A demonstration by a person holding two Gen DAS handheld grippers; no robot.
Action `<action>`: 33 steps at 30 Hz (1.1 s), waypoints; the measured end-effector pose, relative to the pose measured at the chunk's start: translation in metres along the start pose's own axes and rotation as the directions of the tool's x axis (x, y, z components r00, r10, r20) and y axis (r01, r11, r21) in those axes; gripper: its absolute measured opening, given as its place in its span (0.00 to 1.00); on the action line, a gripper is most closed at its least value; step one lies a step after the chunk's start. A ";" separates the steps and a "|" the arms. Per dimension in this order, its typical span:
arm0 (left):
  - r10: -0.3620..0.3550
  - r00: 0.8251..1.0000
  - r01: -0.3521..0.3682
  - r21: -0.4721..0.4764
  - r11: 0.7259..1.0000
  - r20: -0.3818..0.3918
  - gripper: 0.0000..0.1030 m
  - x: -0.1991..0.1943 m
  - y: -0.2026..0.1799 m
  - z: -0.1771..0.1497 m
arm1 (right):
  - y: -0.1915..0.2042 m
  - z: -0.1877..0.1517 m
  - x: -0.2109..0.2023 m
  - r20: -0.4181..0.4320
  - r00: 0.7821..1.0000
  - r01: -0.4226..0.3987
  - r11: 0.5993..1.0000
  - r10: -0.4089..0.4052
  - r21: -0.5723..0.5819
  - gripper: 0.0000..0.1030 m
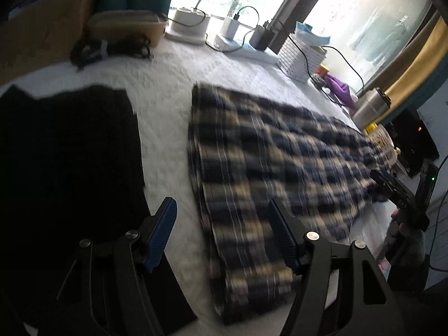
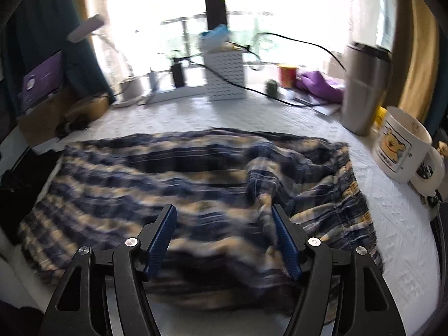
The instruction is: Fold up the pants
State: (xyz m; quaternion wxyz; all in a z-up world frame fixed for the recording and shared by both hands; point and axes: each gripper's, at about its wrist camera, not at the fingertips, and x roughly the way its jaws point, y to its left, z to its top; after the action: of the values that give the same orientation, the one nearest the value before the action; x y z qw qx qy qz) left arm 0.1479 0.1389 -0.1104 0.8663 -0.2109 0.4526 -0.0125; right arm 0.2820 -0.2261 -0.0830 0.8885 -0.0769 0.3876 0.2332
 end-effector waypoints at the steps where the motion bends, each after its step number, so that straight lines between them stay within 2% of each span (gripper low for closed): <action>1: -0.012 1.000 0.012 -0.008 1.000 -0.003 0.65 -0.001 -0.001 -0.006 | 0.009 -0.001 -0.003 0.002 1.000 -0.002 1.000 0.002 -0.018 0.68; 5: -0.024 1.000 0.024 0.017 1.000 -0.009 0.65 -0.005 -0.007 -0.028 | 0.039 -0.010 -0.014 0.013 1.000 -0.017 0.997 0.018 -0.071 0.68; 10: -0.019 0.999 0.020 0.054 0.998 -0.026 0.65 -0.006 -0.010 -0.049 | 0.053 -0.022 -0.012 -0.012 0.996 0.087 0.988 -0.089 -0.130 0.68; 12: -0.040 0.999 0.042 0.072 0.997 -0.022 0.62 -0.008 -0.013 -0.055 | 0.053 -0.024 -0.021 0.000 0.999 0.043 0.993 -0.044 -0.107 0.68; 14: -0.051 0.998 0.053 0.086 0.995 -0.021 0.53 -0.010 -0.015 -0.059 | 0.062 -0.024 -0.031 0.021 1.000 0.002 0.992 0.000 -0.123 0.68; 16: -0.056 0.998 0.057 0.100 0.993 -0.017 0.49 -0.012 -0.016 -0.063 | 0.082 -0.025 -0.039 0.028 0.996 -0.084 0.985 0.089 -0.152 0.68; 17: -0.058 0.998 0.059 0.103 0.993 -0.015 0.42 -0.012 -0.016 -0.064 | 0.093 -0.027 -0.039 0.018 0.990 -0.134 0.977 0.139 -0.164 0.67; 18: -0.056 0.998 0.057 0.104 0.993 -0.013 0.30 -0.012 -0.016 -0.066 | 0.108 -0.030 -0.039 0.002 0.980 -0.194 0.963 0.198 -0.188 0.67; 19: -0.053 0.999 0.054 0.105 0.993 -0.010 0.25 -0.012 -0.016 -0.068 | 0.121 -0.033 -0.038 -0.012 0.972 -0.233 0.949 0.236 -0.214 0.61; 20: -0.050 0.999 0.051 0.109 0.993 -0.004 0.14 -0.013 -0.016 -0.070 | 0.138 -0.038 -0.035 -0.034 0.962 -0.272 0.929 0.272 -0.251 0.51; 21: -0.047 0.999 0.046 0.112 0.993 0.008 0.10 -0.014 -0.016 -0.071 | 0.150 -0.042 -0.032 -0.051 0.955 -0.294 0.916 0.291 -0.273 0.46; 23: -0.050 0.998 0.047 0.119 0.992 0.024 0.05 -0.018 -0.016 -0.075 | 0.169 -0.049 -0.022 -0.095 0.943 -0.332 0.895 0.318 -0.299 0.33; 24: -0.054 0.998 0.049 0.123 0.991 0.031 0.04 -0.020 -0.016 -0.076 | 0.176 -0.053 -0.015 -0.122 0.941 -0.339 0.889 0.316 -0.308 0.30; 26: -0.055 0.998 0.050 0.125 0.991 0.038 0.03 -0.025 -0.015 -0.079 | 0.187 -0.061 -0.009 -0.162 0.934 -0.355 0.875 0.318 -0.329 0.12; 29: -0.047 0.999 0.044 0.113 0.993 0.023 0.02 -0.027 -0.009 -0.084 | 0.194 -0.069 -0.008 -0.196 0.927 -0.371 0.861 0.320 -0.349 0.11; 33: -0.024 1.000 0.025 0.092 0.995 -0.017 0.02 -0.021 -0.001 -0.091 | 0.186 -0.074 -0.007 -0.219 0.916 -0.391 0.867 0.335 -0.308 0.11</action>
State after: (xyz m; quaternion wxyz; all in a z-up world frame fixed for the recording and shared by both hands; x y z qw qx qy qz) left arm 0.0634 0.1100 -0.1392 0.8712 -0.1763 0.4560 -0.0456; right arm 0.1415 -0.0884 -0.1202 0.7673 -0.1754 0.4175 0.4541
